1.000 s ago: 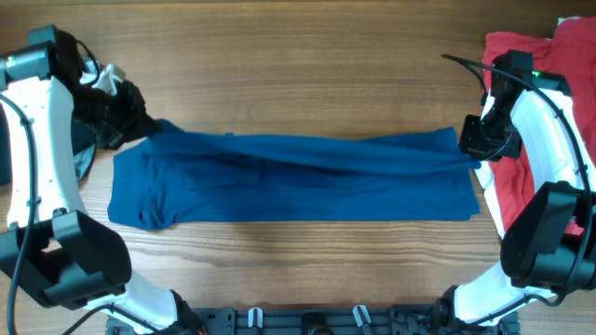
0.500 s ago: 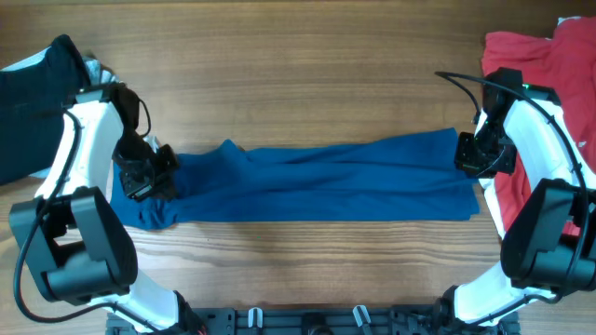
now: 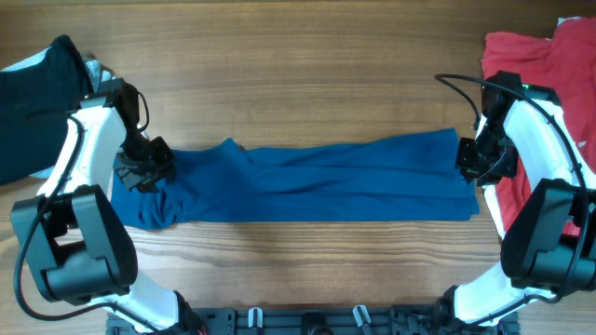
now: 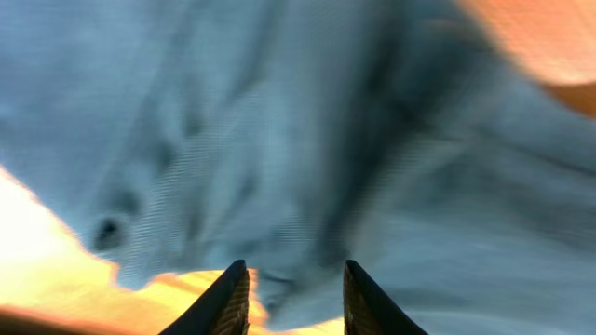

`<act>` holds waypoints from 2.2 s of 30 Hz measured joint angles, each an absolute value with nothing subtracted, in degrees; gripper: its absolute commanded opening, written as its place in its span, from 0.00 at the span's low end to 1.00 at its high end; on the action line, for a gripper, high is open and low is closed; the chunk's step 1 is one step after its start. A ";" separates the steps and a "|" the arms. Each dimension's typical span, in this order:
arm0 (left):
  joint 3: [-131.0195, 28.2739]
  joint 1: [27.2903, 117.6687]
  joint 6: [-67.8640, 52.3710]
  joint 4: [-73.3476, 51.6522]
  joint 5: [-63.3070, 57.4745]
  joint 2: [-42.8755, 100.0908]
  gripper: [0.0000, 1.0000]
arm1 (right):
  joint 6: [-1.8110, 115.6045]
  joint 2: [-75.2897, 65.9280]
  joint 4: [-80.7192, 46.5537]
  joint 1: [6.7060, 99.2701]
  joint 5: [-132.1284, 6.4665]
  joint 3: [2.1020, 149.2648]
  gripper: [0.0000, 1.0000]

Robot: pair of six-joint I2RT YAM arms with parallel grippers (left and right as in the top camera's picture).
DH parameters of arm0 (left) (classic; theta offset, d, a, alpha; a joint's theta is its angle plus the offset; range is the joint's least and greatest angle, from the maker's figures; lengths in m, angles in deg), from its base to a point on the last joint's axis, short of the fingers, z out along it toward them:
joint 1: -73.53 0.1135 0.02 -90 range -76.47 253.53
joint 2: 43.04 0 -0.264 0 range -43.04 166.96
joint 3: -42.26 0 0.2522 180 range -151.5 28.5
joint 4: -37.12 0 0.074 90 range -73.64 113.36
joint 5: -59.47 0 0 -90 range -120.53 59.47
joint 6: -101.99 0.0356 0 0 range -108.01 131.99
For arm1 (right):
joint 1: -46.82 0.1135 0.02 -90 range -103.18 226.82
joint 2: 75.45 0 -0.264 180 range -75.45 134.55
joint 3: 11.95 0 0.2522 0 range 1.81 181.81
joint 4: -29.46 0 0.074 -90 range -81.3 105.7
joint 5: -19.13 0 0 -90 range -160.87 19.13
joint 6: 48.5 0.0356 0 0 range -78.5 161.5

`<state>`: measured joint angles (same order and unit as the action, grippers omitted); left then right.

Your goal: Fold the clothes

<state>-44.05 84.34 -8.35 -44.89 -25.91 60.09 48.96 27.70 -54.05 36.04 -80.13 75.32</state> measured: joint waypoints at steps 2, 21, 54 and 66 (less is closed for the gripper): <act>-44.20 84.03 -8.30 -42.75 -21.01 59.87 0.34 | 48.92 27.70 -53.77 36.04 -80.20 75.32 0.22; -44.64 59.70 -27.04 -29.52 -20.23 63.98 0.32 | 48.92 27.70 -52.87 36.04 -80.35 75.30 0.24; -44.88 52.36 -26.05 -40.61 -14.83 62.87 0.25 | 48.92 27.70 -52.41 36.04 -80.33 75.30 0.24; -37.06 65.58 -25.81 -36.45 -31.22 53.19 0.04 | 48.92 27.70 -51.12 36.04 -80.33 75.30 0.24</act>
<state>-37.06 65.58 -25.81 -36.45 -31.22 53.19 48.92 27.70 -51.12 36.04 -80.33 75.30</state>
